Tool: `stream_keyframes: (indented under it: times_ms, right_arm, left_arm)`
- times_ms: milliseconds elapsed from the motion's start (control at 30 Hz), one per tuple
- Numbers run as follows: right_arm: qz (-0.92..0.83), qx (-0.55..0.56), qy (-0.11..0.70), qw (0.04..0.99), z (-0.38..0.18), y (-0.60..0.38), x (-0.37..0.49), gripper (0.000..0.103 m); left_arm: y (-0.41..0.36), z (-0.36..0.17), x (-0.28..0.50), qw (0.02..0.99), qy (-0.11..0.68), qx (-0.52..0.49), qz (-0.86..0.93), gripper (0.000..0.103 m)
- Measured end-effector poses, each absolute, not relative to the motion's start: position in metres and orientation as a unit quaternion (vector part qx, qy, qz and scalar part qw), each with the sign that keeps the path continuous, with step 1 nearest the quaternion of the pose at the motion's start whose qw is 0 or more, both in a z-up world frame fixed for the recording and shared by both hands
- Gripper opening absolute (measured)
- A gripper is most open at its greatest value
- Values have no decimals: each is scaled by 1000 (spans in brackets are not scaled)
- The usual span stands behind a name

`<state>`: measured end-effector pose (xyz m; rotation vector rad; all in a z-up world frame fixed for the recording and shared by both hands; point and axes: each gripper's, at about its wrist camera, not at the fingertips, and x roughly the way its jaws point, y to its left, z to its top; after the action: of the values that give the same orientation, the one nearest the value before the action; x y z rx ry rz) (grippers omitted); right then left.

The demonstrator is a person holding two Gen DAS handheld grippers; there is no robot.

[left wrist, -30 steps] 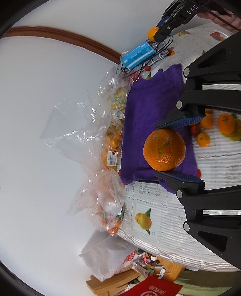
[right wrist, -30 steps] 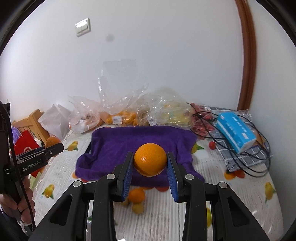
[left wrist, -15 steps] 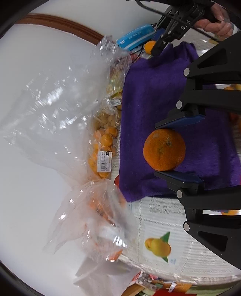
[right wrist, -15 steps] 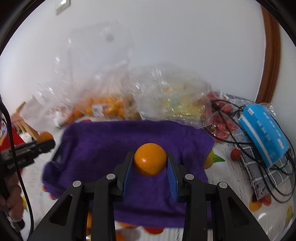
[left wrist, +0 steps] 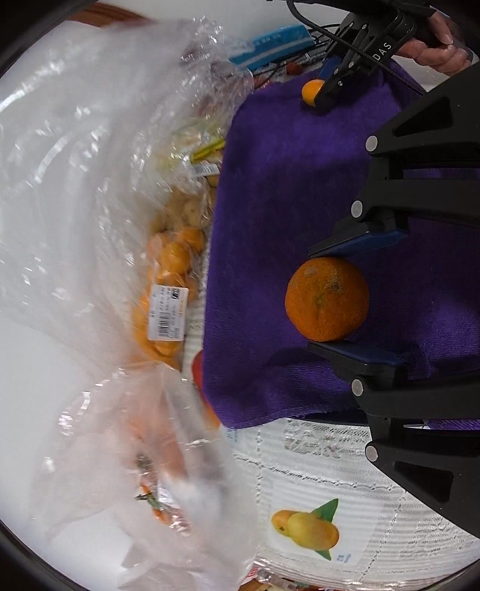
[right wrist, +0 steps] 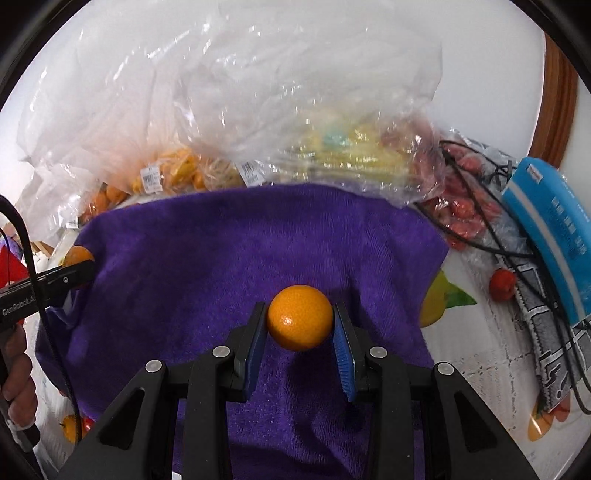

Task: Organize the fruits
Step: 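Lift both held oranges and carry them over the purple towel, then open both tools to set the oranges on the purple towel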

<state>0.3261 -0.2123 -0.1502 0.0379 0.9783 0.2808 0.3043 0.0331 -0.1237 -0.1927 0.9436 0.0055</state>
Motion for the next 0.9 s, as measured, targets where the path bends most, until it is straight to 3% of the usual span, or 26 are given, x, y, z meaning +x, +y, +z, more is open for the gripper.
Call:
stream_keyframes:
  times_ms: [367, 667, 900]
  right_arm:
    - [142, -9, 464, 874, -155, -204, 324, 36]
    - [145, -50, 424, 893, -134, -204, 308, 62]
    - [142, -48, 417, 897, -124, -211, 302, 63]
  left_arm:
    - [31, -139, 308, 881, 465, -87, 13, 41]
    - [23, -117, 296, 895, 438, -80, 20, 57]
    - [14, -105, 287, 906, 418, -62, 28, 59]
